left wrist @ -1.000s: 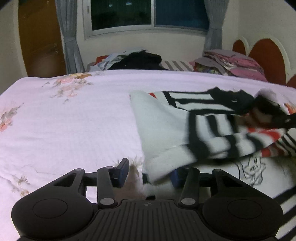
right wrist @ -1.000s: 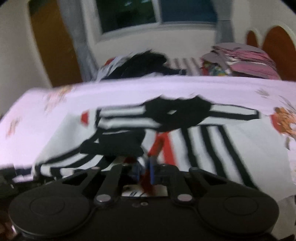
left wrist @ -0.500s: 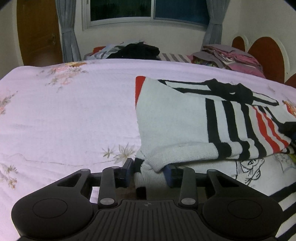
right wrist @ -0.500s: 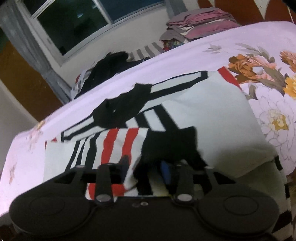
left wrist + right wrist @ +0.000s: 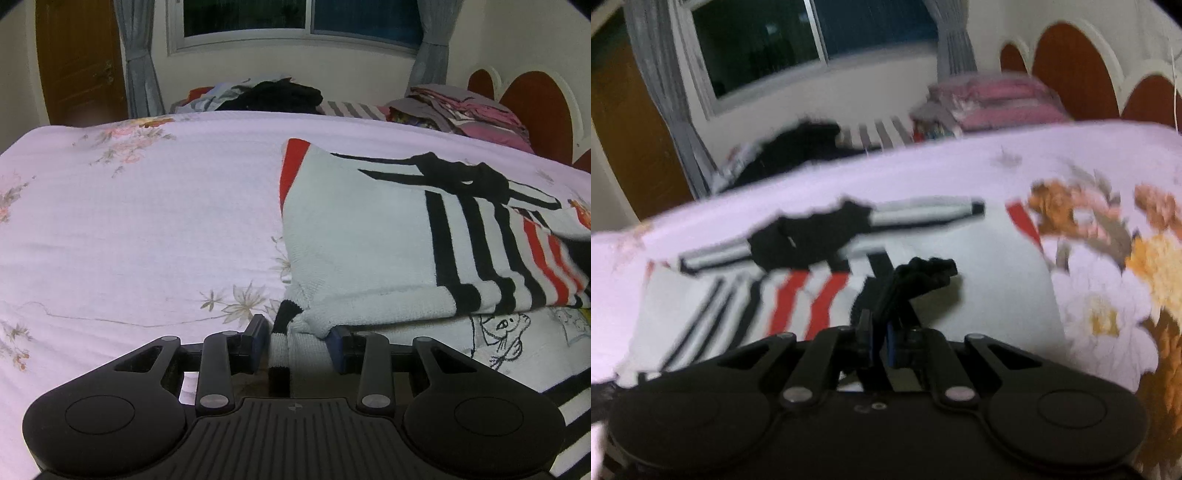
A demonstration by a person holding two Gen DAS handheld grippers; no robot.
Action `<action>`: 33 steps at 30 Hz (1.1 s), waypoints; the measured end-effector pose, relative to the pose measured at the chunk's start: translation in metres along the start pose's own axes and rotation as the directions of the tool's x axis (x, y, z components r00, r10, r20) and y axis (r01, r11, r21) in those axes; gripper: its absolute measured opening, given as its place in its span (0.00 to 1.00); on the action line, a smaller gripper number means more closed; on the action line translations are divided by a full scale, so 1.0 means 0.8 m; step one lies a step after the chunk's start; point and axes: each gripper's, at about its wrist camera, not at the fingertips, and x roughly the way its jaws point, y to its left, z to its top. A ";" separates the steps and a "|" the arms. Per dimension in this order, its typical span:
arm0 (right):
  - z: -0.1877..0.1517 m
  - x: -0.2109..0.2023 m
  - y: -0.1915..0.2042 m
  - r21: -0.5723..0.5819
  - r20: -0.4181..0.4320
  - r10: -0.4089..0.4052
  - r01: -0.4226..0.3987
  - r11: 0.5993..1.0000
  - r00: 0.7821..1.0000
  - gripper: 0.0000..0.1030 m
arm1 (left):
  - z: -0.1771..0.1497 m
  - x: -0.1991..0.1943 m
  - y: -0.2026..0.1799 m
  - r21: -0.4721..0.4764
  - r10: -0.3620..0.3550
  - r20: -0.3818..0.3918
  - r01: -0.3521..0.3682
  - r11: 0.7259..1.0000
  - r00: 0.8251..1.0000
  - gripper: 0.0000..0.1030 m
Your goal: Fold small clothes
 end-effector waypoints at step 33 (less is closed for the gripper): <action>0.019 0.015 -0.035 0.077 0.026 0.033 -0.035 0.996 0.999 0.18 | 0.126 0.119 0.021 -0.191 -0.112 -0.001 0.110 0.975 0.994 0.41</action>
